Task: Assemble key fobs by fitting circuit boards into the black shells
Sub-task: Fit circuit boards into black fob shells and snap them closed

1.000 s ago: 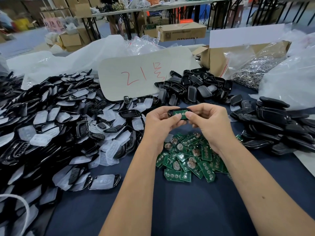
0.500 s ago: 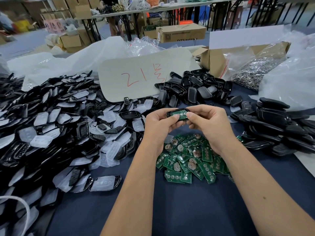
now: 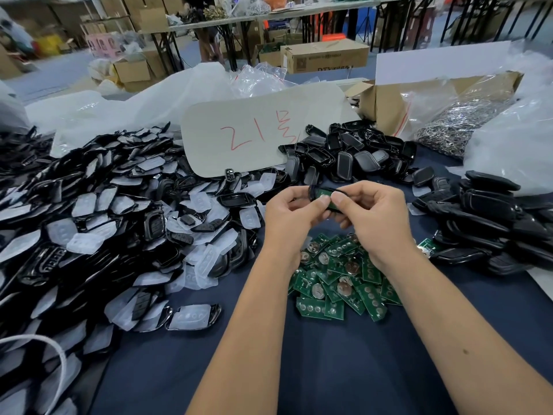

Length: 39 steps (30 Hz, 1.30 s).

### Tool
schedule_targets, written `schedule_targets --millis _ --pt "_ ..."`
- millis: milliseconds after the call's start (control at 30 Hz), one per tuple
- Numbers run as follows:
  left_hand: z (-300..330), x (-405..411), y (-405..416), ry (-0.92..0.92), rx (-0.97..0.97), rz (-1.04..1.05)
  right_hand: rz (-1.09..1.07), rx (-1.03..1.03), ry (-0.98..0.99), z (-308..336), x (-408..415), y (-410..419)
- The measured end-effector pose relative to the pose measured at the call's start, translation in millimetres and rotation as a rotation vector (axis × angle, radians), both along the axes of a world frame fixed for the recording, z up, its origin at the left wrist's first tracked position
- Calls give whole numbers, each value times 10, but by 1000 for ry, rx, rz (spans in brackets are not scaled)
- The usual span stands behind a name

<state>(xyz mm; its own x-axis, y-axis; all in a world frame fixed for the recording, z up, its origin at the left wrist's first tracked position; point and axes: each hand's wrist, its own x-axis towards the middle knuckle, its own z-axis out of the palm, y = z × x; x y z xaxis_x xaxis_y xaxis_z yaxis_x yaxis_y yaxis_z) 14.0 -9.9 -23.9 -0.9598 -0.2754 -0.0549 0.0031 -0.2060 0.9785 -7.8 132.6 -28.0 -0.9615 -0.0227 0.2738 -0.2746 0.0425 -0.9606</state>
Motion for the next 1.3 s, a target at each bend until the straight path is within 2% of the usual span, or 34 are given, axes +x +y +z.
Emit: schedule_targets --millis 67,167,233,300,367,433,500,533,600,700,900,1033,1200,1300 --pt "17 2 40 -6 65 -14 -34 -80 15 9 12 -54" --pt "89 28 23 15 -3 -6 -75 -104 29 38 53 -124" --pt "163 53 -114 -3 -74 -5 -12 -73 -5 44 108 -202" --pt "259 77 -353 -38 -174 24 13 77 2 45 188 -322" --pt "380 143 -672 -72 -258 72 26 307 148 97 314 -497" --pt "490 228 -984 -95 -304 93 215 459 330 205 489 -709" --pt "570 328 -1284 -131 -349 120 532 605 463 278 687 -954" --pt "595 382 -1417 -149 -370 139 667 678 505 289 783 -1074" --pt "624 479 -1618 -157 -375 181 791 793 540 262 916 -1250" --pt "645 630 -1889 -173 -394 297 720 761 534 216 958 -1393" --pt "617 822 -2146 -145 -390 442 406 733 527 194 865 -1642" --pt "587 831 -2155 -109 -427 474 476 746 599 210 898 -1830" --pt "571 814 -2167 -109 -474 484 519 996 707 192 919 -1976" --pt "564 809 -2156 -117 -486 491 526 953 779 165 901 -1954"
